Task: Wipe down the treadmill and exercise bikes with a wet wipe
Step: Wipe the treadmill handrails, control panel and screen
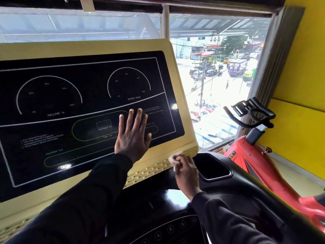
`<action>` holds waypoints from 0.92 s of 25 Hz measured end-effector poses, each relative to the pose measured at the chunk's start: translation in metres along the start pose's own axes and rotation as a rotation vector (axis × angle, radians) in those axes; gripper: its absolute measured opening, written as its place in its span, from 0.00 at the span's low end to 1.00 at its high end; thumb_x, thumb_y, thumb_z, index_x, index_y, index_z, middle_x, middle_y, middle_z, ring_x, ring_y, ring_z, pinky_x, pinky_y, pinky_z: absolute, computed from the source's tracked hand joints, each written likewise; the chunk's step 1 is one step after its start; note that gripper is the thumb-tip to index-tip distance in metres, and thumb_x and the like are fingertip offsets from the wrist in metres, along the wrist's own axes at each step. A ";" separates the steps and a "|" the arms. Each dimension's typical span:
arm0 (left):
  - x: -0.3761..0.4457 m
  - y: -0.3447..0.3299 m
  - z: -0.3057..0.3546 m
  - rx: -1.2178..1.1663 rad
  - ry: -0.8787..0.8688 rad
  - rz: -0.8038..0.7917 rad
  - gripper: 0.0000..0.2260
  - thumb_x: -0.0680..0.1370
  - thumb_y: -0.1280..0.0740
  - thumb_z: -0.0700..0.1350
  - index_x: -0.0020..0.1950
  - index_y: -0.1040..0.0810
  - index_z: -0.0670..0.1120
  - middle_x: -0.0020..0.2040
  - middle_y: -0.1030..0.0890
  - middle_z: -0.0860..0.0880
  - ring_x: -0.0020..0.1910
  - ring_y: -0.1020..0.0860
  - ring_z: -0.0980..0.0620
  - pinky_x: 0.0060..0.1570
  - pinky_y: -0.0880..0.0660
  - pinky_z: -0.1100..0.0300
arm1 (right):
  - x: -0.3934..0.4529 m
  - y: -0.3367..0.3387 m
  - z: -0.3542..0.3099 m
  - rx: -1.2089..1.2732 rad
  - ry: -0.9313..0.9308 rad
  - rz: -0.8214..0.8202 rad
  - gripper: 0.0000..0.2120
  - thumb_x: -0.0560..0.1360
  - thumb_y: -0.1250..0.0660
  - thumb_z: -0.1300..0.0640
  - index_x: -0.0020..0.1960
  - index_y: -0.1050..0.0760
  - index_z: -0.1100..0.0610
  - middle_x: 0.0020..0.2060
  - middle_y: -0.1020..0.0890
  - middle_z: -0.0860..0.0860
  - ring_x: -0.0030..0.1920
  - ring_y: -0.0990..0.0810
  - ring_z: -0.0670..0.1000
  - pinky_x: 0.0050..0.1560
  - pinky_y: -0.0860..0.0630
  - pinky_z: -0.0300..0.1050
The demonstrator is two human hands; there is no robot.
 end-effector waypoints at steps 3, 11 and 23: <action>0.000 0.001 0.002 0.005 -0.001 -0.004 0.31 0.80 0.42 0.57 0.79 0.41 0.43 0.80 0.47 0.42 0.79 0.50 0.40 0.76 0.55 0.39 | 0.003 0.003 -0.005 -0.041 0.161 -0.018 0.09 0.74 0.32 0.66 0.48 0.23 0.52 0.47 0.22 0.50 0.42 0.23 0.47 0.38 0.28 0.36; 0.000 0.001 0.002 0.018 0.006 0.000 0.30 0.79 0.48 0.58 0.78 0.39 0.43 0.80 0.45 0.42 0.79 0.48 0.40 0.76 0.55 0.39 | 0.008 -0.008 -0.036 -0.028 0.338 0.026 0.06 0.73 0.30 0.63 0.49 0.21 0.55 0.50 0.21 0.52 0.49 0.23 0.48 0.46 0.24 0.35; -0.001 0.001 0.004 0.026 0.010 -0.008 0.31 0.78 0.48 0.57 0.78 0.39 0.43 0.80 0.43 0.42 0.79 0.47 0.40 0.76 0.56 0.40 | 0.046 0.010 -0.040 0.002 0.304 0.072 0.09 0.76 0.32 0.62 0.54 0.22 0.53 0.48 0.25 0.48 0.44 0.27 0.42 0.40 0.28 0.29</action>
Point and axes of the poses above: each hand's wrist, its own x-axis towards the middle knuckle, its own y-axis out of the back of the hand, z = x × y, the point moved 8 cm from there along x, towards the middle knuckle
